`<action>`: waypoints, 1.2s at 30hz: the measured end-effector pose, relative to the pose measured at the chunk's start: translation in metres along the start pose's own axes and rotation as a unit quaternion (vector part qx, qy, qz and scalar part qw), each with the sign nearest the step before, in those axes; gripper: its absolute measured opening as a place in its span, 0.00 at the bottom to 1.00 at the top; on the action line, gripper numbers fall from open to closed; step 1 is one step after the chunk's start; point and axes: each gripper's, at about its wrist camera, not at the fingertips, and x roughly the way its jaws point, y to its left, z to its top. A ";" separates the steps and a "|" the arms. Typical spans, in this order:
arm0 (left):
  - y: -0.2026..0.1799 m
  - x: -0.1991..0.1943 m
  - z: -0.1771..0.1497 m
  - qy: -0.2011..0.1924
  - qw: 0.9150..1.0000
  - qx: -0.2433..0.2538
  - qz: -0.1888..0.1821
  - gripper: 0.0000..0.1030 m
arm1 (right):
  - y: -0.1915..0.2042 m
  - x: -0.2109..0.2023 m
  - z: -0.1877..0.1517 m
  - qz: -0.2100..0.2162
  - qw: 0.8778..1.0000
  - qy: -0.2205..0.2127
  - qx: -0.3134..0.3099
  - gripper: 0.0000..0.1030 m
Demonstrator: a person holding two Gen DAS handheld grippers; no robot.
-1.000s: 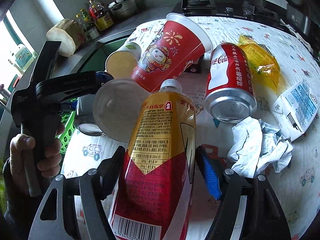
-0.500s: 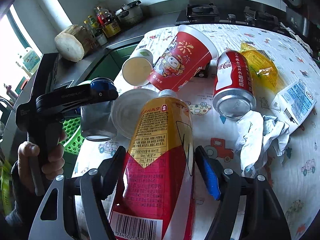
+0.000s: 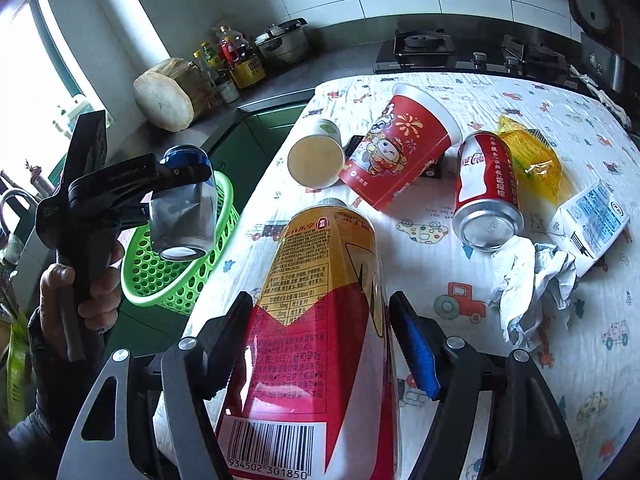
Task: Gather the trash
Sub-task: 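Lift the blue can with the left gripper and drop it into the green basket, then carry the orange drink bottle with the right gripper and drop it into the basket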
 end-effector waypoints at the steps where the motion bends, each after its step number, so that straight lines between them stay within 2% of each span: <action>1: 0.006 -0.005 0.003 -0.007 1.000 -0.002 0.007 0.69 | 0.003 0.001 0.000 0.002 1.000 0.001 -0.002 0.66; 8: 0.057 -0.020 0.014 -0.025 0.998 -0.029 0.051 0.69 | 0.016 0.008 0.003 0.020 1.000 0.000 -0.006 0.65; 16: 0.108 -0.010 0.015 -0.008 0.993 -0.062 0.097 0.69 | 0.035 0.013 0.012 0.039 0.999 -0.004 -0.017 0.65; 21: 0.133 -0.003 0.010 0.008 0.989 -0.078 0.126 0.70 | 0.063 0.024 0.026 0.064 0.997 -0.005 -0.037 0.65; 29: 0.164 -0.013 0.000 0.017 0.986 -0.102 0.129 0.72 | 0.110 0.064 0.052 0.101 0.994 0.007 -0.052 0.65; 36: 0.177 -0.054 -0.017 -0.020 0.986 -0.109 0.124 0.78 | 0.153 0.111 0.069 0.117 0.991 0.026 -0.056 0.65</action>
